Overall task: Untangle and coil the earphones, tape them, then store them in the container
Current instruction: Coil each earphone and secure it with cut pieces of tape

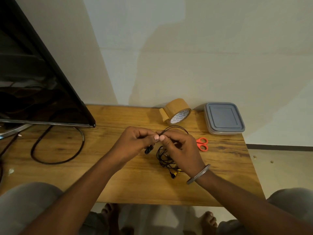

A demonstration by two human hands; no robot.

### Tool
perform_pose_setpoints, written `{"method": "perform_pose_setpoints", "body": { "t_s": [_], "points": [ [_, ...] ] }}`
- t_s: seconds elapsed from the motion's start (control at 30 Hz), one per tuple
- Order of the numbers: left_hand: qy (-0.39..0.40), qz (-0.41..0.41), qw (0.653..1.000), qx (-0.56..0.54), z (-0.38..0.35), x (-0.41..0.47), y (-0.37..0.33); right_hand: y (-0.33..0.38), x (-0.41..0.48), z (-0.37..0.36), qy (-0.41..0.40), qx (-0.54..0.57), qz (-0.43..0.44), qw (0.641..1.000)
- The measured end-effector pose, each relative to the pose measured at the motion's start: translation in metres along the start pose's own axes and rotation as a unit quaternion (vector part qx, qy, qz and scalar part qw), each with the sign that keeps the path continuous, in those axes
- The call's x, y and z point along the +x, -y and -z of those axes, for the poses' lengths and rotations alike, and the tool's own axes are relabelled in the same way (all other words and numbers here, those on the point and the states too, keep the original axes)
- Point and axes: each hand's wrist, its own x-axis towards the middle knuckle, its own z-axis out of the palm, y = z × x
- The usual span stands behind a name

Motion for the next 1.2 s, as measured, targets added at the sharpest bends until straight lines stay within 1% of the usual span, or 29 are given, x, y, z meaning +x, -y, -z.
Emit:
{"method": "perform_pose_setpoints", "body": {
  "t_s": [0.07,0.17,0.23,0.3,0.37,0.43,0.47,0.5,0.57,0.6,0.63,0.67,0.8,0.9,1.0,1.1,1.2],
  "points": [
    [0.003,0.009,1.000,-0.007,0.000,0.000,0.001,0.001,-0.001,-0.002,0.003,0.080,-0.030,0.996],
    [0.009,0.012,1.000,-0.014,-0.001,0.000,0.002,0.005,-0.002,-0.001,0.003,0.204,-0.088,0.975],
    [0.026,0.004,0.999,-0.020,-0.002,-0.001,0.000,0.006,-0.002,-0.002,0.006,0.234,-0.115,0.965],
    [0.041,-0.001,0.999,-0.005,0.000,0.000,0.001,0.006,0.000,-0.003,0.001,0.236,-0.145,0.961],
    [0.006,-0.014,0.997,0.072,0.007,0.003,0.007,0.005,0.003,-0.001,-0.003,0.226,-0.168,0.960],
    [-0.040,-0.045,0.985,0.160,0.013,0.005,0.010,0.006,0.005,0.002,0.015,0.208,-0.177,0.962],
    [-0.033,-0.078,0.982,0.171,0.013,0.004,0.008,0.007,0.006,0.003,0.033,0.198,-0.181,0.963],
    [-0.002,-0.121,0.978,0.170,0.011,0.003,0.006,0.008,0.006,0.004,0.055,0.195,-0.185,0.962],
    [0.072,-0.189,0.962,0.181,0.003,-0.002,0.001,0.013,0.006,0.005,0.097,0.221,-0.192,0.951],
    [0.090,-0.207,0.956,0.190,0.000,-0.003,0.000,0.015,0.007,0.007,0.109,0.243,-0.197,0.944],
    [0.090,-0.213,0.954,0.189,-0.002,-0.002,0.000,0.017,0.008,0.011,0.118,0.259,-0.206,0.936],
    [0.078,-0.213,0.957,0.181,-0.002,-0.002,0.000,0.019,0.010,0.014,0.126,0.267,-0.215,0.931],
    [-0.012,-0.213,0.965,0.155,0.008,0.000,-0.003,0.025,0.016,0.025,0.166,0.292,-0.229,0.914],
    [-0.022,-0.203,0.967,0.152,0.012,0.001,-0.002,0.029,0.016,0.025,0.187,0.323,-0.247,0.894],
    [-0.059,-0.214,0.962,0.162,0.018,0.003,-0.002,0.035,0.016,0.028,0.204,0.387,-0.264,0.860],
    [-0.098,-0.214,0.963,0.133,0.024,0.005,-0.003,0.040,0.019,0.034,0.202,0.474,-0.274,0.812],
    [-0.126,-0.193,0.966,0.114,0.026,0.006,-0.004,0.043,0.022,0.039,0.188,0.550,-0.246,0.776]
  ]
}}
